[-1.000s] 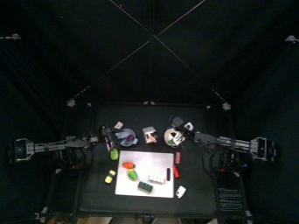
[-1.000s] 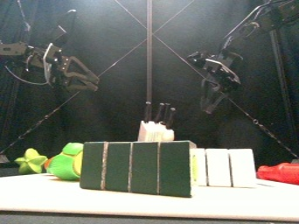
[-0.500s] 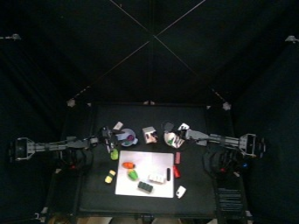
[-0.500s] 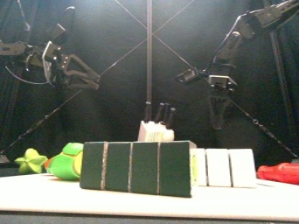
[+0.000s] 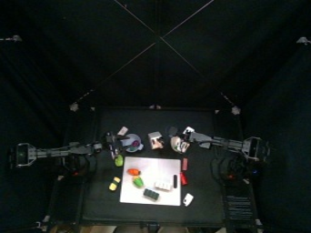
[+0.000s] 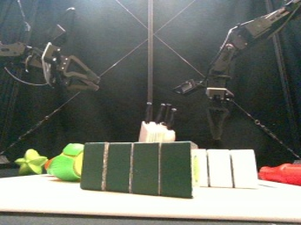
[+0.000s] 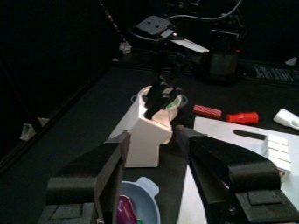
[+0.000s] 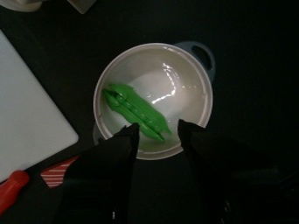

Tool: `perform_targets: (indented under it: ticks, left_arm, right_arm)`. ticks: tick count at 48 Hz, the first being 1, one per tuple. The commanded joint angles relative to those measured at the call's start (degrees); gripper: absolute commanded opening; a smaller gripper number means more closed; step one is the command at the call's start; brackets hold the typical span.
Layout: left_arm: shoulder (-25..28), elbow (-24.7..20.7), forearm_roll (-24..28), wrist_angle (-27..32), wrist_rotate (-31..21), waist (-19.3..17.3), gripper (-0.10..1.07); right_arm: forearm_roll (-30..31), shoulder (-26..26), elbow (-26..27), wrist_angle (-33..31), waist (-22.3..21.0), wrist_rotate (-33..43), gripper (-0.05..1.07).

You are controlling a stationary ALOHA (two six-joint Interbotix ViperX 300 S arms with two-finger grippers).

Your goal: Grab peas

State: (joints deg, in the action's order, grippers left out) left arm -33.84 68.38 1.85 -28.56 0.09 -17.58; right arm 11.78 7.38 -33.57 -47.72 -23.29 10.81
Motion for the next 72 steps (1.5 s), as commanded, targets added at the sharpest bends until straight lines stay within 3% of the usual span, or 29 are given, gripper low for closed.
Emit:
perform_targets:
  ticks: [1,18,72]
  left_arm:
    - [0.0,-0.6,-0.1,-0.3,0.0,-0.1,0.85]
    - [0.0,-0.3,-0.1,-0.3,0.0,-0.4,0.85]
    - [0.0,0.4,-1.1,-0.2,0.0,-1.3,0.85]
  right_arm:
    - [-0.8,0.5,-0.3,1.2,-0.2,0.0,0.79]
    - [-1.5,-1.4,-3.6,5.5,-0.4,0.2,0.79]
    - [0.8,-8.5,-3.4,7.0,-1.7,0.5,0.78]
